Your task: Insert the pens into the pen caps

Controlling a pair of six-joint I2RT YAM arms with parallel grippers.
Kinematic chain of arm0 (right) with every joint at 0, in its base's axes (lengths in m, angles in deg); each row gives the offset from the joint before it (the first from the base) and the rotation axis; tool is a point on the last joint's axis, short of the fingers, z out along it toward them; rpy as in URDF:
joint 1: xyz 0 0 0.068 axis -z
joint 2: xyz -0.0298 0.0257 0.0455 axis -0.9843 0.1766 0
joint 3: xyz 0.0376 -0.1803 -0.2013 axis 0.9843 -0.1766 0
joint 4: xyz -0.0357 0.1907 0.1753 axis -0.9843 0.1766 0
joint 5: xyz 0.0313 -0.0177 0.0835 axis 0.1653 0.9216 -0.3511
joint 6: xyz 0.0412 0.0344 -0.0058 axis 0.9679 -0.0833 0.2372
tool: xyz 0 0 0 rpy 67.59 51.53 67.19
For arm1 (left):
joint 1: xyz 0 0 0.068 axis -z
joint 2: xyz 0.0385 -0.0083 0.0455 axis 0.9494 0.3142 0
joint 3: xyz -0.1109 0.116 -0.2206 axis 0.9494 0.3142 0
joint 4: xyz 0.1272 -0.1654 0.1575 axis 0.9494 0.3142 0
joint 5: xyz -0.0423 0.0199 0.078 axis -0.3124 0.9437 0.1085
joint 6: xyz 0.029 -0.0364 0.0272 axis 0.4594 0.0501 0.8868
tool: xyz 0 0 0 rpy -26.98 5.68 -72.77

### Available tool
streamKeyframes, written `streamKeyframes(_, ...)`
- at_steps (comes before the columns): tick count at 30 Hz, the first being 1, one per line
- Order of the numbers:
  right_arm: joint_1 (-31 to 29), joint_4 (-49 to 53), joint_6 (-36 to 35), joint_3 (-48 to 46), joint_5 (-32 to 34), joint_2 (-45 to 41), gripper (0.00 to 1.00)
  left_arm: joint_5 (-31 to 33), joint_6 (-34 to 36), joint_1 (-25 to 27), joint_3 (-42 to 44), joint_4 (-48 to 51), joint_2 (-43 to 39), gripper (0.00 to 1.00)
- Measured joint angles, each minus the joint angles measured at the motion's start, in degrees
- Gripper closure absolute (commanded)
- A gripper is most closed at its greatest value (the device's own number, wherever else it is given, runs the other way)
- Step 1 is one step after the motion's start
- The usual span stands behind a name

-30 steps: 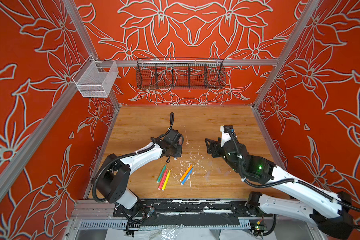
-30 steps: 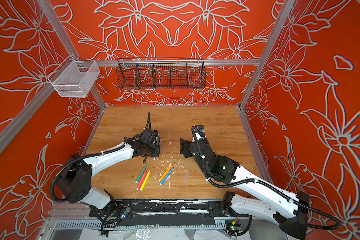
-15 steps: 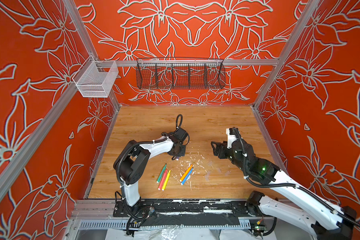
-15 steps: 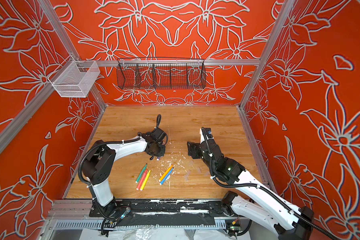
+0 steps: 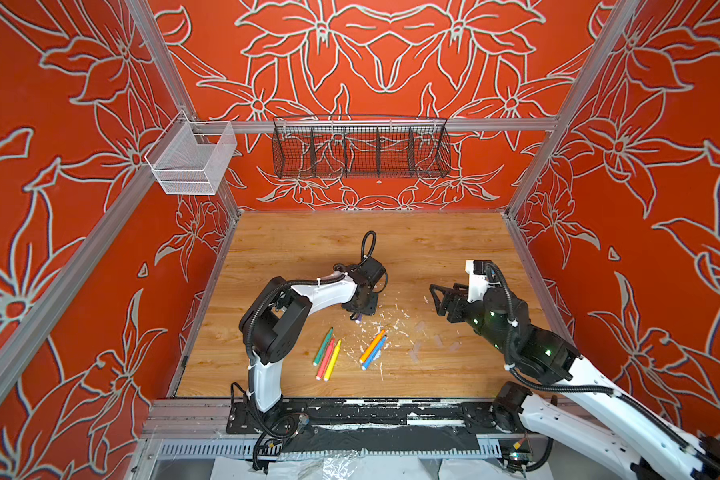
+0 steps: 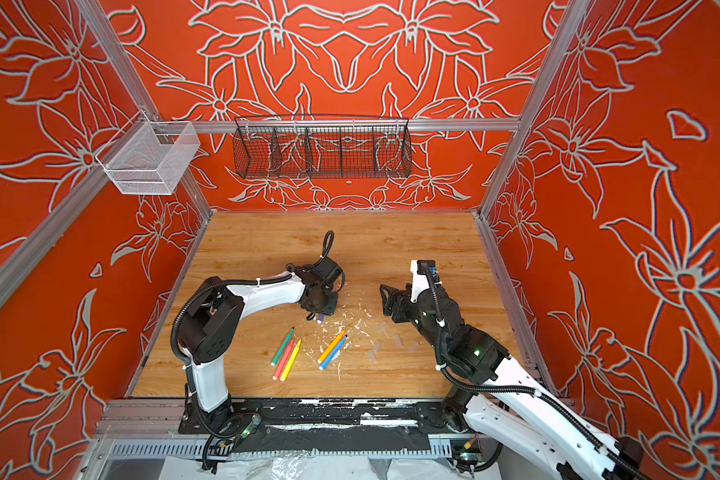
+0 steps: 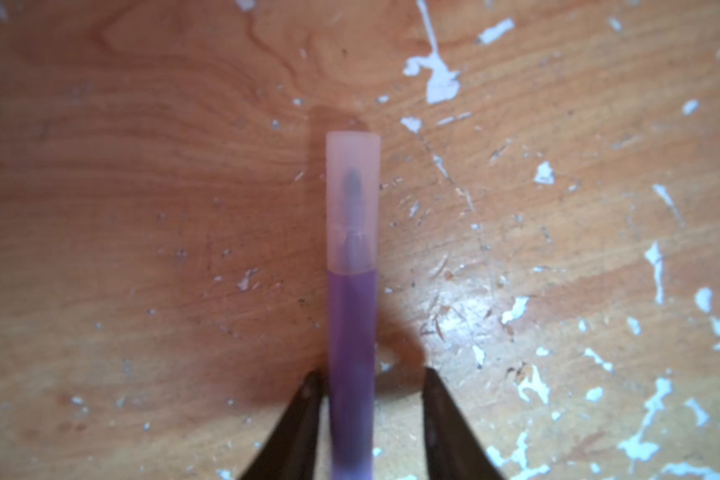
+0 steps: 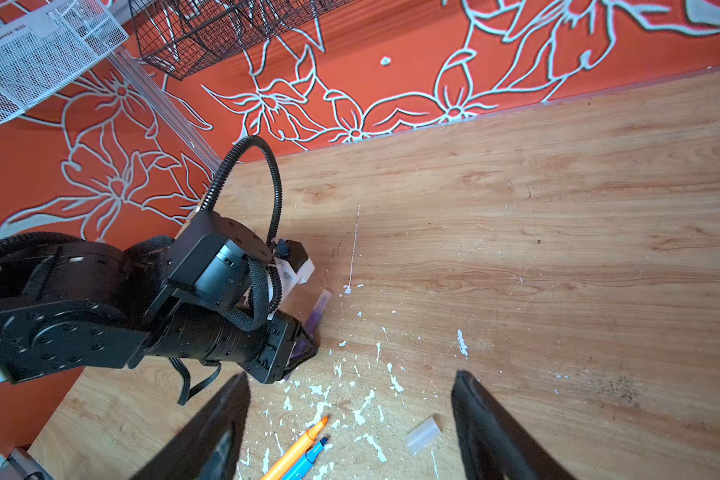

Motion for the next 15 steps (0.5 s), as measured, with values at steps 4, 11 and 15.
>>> streamKeyframes(4, 0.1, 0.8, 0.0, -0.3, 0.1, -1.4, 0.21, 1.0, 0.4, 0.8, 0.0, 1.2, -0.9, 0.5)
streamKeyframes(11, 0.1, 1.4, -0.9, -1.2, 2.6, -3.3, 0.15, 6.5, 0.9, 9.9, 2.3, 3.5, -12.5, 0.52)
streamKeyframes(15, 0.3, 1.1, -2.6, -2.6, 6.1, -3.3, 0.09, 8.0, 0.5, 18.5, 6.6, 3.5, -20.7, 0.56)
